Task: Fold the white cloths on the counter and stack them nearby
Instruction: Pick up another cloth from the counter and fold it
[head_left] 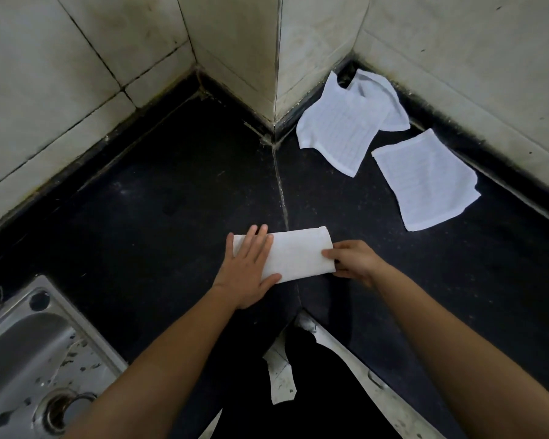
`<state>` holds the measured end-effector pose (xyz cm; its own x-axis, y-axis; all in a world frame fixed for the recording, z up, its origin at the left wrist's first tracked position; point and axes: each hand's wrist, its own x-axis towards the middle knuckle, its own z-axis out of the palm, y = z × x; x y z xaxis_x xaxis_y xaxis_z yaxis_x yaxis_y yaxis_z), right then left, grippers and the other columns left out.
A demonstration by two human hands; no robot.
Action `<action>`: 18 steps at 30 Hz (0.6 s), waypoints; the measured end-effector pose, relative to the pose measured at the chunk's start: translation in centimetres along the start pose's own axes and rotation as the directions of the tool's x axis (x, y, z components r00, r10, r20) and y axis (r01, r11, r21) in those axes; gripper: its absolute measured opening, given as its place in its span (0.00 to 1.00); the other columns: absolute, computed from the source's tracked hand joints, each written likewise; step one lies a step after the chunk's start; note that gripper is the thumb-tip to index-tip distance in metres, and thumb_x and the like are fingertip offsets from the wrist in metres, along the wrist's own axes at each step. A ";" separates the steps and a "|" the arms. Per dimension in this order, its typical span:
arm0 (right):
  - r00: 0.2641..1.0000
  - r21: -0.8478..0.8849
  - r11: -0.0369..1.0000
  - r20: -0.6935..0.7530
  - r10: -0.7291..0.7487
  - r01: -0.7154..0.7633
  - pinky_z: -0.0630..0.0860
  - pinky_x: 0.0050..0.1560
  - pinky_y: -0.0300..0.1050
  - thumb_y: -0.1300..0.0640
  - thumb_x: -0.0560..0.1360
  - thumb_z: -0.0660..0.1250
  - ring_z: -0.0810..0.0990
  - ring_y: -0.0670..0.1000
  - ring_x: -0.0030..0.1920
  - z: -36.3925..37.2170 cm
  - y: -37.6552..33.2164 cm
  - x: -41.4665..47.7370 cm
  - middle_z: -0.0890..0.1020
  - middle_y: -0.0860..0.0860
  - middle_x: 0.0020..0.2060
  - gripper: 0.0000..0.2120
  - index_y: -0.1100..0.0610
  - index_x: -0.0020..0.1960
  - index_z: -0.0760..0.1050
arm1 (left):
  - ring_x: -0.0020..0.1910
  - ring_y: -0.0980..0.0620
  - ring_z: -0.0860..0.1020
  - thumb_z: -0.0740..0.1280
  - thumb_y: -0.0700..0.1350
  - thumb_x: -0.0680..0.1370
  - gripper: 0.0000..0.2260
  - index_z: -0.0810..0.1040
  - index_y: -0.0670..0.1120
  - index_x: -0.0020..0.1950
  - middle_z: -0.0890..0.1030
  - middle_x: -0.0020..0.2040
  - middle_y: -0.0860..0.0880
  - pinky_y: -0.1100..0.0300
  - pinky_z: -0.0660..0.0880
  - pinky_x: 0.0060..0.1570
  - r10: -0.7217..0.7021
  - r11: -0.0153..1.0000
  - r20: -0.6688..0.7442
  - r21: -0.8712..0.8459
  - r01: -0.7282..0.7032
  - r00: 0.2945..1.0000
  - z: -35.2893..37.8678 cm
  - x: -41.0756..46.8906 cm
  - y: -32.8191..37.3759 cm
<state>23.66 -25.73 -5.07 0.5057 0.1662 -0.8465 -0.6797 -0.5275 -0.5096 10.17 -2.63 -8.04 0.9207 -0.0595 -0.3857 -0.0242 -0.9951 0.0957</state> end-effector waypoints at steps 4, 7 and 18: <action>0.999 -0.017 0.999 -0.018 -0.041 0.041 0.80 0.45 0.44 0.55 0.77 0.71 0.82 0.52 0.54 0.5 -0.1 -0.5 0.84 0.54 0.53 0.10 0.56 0.57 0.80 | 0.80 0.45 0.40 0.43 0.70 0.77 0.41 0.40 0.45 0.80 0.40 0.81 0.46 0.33 0.43 0.73 0.007 1.000 0.032 0.012 -0.007 0.999 0.3 0.8 0.0; 0.993 -0.012 0.995 -0.065 -0.101 0.100 0.79 0.43 0.42 0.55 0.76 0.70 0.82 0.50 0.53 1.3 -0.8 -1.5 0.84 0.50 0.52 0.11 0.52 0.58 0.80 | 0.80 0.45 0.40 0.45 0.71 0.77 0.41 0.42 0.46 0.81 0.40 0.81 0.46 0.35 0.42 0.74 -0.021 0.999 0.010 -0.030 0.021 1.000 0.0 0.3 -0.2; 0.811 -0.463 0.762 -0.142 -0.568 0.453 0.75 0.47 0.41 0.50 0.74 0.67 0.80 0.46 0.43 12.7 -3.0 -4.0 0.81 0.43 0.36 0.18 0.51 0.63 0.77 | 0.62 0.50 0.72 0.60 0.50 0.83 0.19 0.70 0.45 0.72 0.68 0.70 0.43 0.57 0.67 0.64 -0.752 0.118 0.210 -0.890 0.441 0.625 -0.5 -5.6 -6.6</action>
<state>16.95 -14.27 -2.14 0.8713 0.3163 -0.3752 -0.0429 -0.7125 -0.7004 5.33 4.31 -6.07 0.5116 0.6947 -0.5056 0.7498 -0.0735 0.6576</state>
